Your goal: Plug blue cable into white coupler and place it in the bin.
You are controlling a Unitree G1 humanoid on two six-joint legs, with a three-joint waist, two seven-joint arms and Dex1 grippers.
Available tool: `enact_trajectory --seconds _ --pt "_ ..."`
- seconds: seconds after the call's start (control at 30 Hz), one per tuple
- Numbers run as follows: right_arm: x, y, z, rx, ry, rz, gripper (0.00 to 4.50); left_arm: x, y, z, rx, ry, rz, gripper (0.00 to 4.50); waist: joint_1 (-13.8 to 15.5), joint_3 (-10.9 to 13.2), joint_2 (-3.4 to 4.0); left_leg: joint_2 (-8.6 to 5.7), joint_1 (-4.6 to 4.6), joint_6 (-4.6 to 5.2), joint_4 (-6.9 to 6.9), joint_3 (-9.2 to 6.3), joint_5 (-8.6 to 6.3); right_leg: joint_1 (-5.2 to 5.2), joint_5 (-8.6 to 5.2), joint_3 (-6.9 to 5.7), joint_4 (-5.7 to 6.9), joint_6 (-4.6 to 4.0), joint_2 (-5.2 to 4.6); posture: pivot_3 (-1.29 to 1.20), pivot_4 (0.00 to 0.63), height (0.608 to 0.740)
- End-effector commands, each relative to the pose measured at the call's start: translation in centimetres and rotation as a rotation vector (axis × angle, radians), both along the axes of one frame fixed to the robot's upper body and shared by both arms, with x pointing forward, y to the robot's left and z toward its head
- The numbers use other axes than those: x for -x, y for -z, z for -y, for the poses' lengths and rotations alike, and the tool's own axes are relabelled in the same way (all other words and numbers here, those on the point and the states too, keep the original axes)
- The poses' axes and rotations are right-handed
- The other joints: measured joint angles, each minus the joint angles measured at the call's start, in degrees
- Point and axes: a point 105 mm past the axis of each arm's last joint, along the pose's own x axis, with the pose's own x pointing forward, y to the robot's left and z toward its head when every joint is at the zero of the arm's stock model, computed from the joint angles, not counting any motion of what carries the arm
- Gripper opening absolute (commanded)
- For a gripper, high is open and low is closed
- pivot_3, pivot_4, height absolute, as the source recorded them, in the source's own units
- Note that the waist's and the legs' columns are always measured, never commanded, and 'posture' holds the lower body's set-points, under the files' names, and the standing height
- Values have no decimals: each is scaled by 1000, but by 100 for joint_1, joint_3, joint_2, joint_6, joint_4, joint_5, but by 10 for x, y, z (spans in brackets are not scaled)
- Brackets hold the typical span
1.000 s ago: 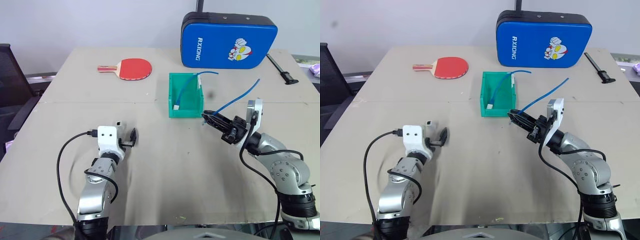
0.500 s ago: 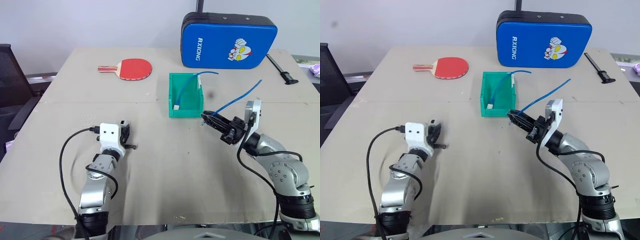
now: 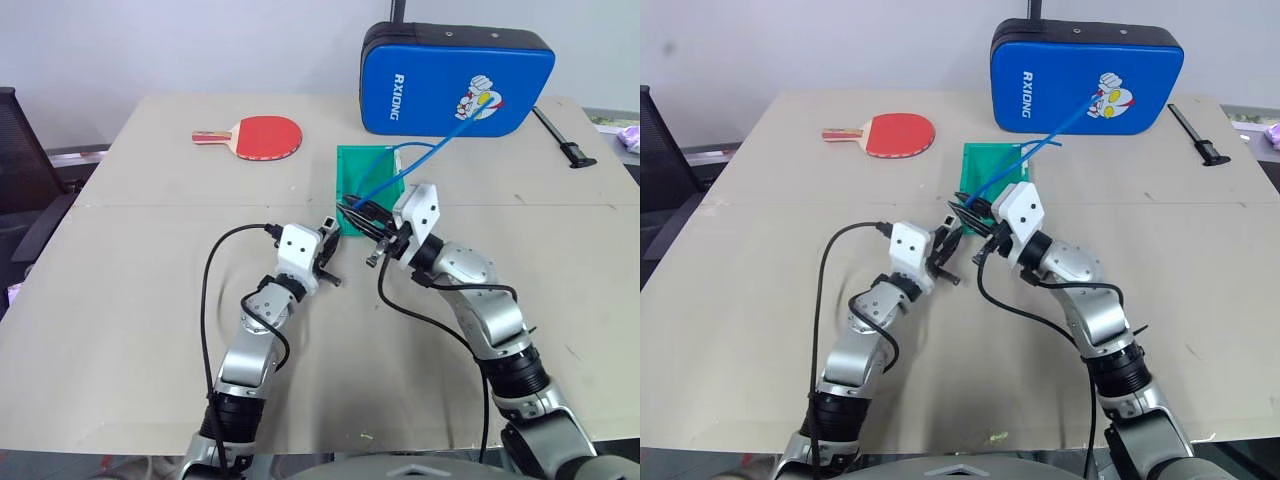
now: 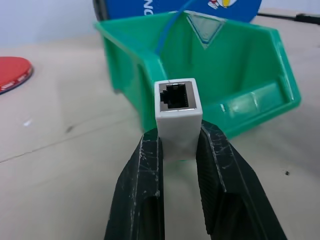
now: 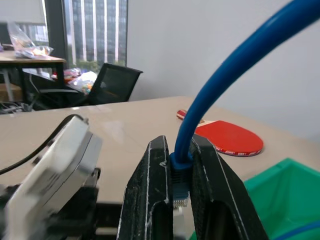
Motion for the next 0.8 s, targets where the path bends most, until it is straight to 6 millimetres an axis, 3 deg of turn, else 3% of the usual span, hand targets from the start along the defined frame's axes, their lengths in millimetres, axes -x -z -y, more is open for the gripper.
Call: enact_trajectory --seconds 0.03,0.43,0.63,0.8 --pt "-1 -13 -5 -16 8 84 0 1 -14 7 -18 28 72 299 -4 0 0 0 0 0 0 0 0 0 0 0 0 0 0 0 150 728" --pt "0 10 -14 67 -22 55 0 6 -18 14 -60 64 99 299 -7 0 0 2 3 16 0 0 -9 0 0 1 5 0 0 0 150 728" --pt "-8 30 -5 157 43 14 0 6 -23 15 -38 62 104 299 -8 0 0 2 2 16 0 0 -9 -1 0 1 5 0 0 0 150 728" --pt "-11 31 -1 165 75 11 0 7 -20 16 -32 66 95 299 -8 0 0 2 3 16 0 -1 -9 0 0 0 6 0 1 0 150 728"
